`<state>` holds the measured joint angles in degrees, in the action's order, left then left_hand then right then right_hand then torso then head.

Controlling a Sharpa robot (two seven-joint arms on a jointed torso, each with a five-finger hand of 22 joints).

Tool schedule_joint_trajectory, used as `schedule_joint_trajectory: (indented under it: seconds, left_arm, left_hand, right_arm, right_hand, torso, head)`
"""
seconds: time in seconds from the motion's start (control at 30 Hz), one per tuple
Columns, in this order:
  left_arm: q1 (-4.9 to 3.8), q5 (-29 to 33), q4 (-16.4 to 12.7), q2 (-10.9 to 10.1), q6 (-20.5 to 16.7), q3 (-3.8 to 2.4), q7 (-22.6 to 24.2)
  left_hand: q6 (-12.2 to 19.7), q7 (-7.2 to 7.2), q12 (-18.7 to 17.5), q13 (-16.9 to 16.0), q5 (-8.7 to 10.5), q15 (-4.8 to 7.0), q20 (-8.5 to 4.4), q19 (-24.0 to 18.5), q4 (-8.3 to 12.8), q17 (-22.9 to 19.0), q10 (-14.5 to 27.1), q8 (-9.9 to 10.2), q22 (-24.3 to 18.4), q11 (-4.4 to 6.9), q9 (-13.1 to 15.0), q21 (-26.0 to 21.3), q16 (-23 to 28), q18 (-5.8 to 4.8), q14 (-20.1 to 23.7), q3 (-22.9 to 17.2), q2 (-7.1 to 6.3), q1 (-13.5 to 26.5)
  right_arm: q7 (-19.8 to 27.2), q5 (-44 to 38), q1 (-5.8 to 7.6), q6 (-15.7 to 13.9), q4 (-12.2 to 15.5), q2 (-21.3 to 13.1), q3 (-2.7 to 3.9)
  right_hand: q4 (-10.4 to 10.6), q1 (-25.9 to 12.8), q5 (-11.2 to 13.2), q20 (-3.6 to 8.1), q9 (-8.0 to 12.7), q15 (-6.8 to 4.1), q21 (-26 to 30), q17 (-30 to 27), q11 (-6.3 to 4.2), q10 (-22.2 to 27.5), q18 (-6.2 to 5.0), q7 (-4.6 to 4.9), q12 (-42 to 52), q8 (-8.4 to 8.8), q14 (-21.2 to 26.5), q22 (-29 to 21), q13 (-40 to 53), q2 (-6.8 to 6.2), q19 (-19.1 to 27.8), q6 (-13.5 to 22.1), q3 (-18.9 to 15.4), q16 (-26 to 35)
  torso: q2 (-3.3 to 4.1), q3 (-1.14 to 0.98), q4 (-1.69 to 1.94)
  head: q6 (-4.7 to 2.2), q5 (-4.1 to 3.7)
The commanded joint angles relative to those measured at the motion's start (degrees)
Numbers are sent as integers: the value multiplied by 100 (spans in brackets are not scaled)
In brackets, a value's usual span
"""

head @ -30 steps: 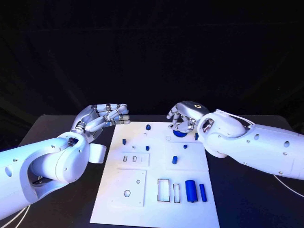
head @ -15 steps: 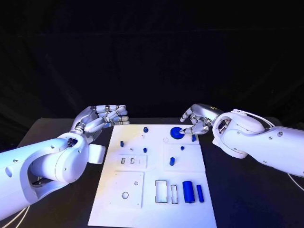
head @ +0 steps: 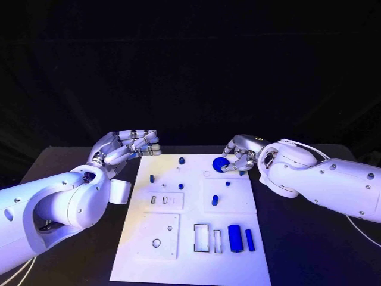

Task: Assemble the parts on the task board

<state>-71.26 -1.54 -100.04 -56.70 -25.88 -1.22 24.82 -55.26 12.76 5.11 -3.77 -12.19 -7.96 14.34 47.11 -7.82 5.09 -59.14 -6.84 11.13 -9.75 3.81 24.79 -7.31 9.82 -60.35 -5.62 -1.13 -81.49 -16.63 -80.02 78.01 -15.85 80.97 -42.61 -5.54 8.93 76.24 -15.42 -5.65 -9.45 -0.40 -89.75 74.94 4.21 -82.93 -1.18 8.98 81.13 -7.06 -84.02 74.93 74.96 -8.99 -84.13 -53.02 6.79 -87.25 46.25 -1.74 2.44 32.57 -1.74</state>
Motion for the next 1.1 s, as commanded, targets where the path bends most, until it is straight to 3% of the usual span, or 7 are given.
schedule_joint_trajectory:
  seconds: [0.03,0.5,1.1]
  left_arm:
    - [-8,13,-14,4,120,-4,20]
    - [-8,13,-15,-1,127,-4,13]
    - [-8,13,-17,-7,130,-4,-7]
  left_hand:
    - [-7,22,-17,-5,-20,-1,36,-11,25,-10,-11,42,-8,-36,-2,-26,24,66,55,-6,16,42]
    - [-7,22,-17,-5,-20,-1,36,-11,25,-10,-11,42,-8,-36,-2,-26,24,66,55,-6,16,42]
    - [-5,22,-26,-4,-20,-3,38,-11,26,-11,-7,50,-12,-37,-3,-28,34,67,57,-8,16,45]
  right_arm:
    - [-89,1,-20,98,-104,70,-3]
    - [-91,2,-48,92,-410,282,-8]
    - [-103,-119,-74,310,-489,379,-20]
  right_hand:
    - [15,74,-36,-37,-8,25,-25,1021,-10,-35,118,2,37,-9,-501,1507,643,4,-587,39,-35,-34]
    - [24,105,-46,-47,-13,35,-25,1041,-1,-34,118,10,59,-19,-504,1507,667,52,-587,48,-17,-46]
    - [-17,185,-84,-45,-61,23,-25,1085,-24,-126,118,-19,201,-140,-511,1507,811,181,-587,-118,55,-72]
  torso:
    - [1,-1,4]
    - [-5,2,-4]
    - [-5,-4,-4]
  head:
    - [19,5]
    - [76,22]
    - [113,31]
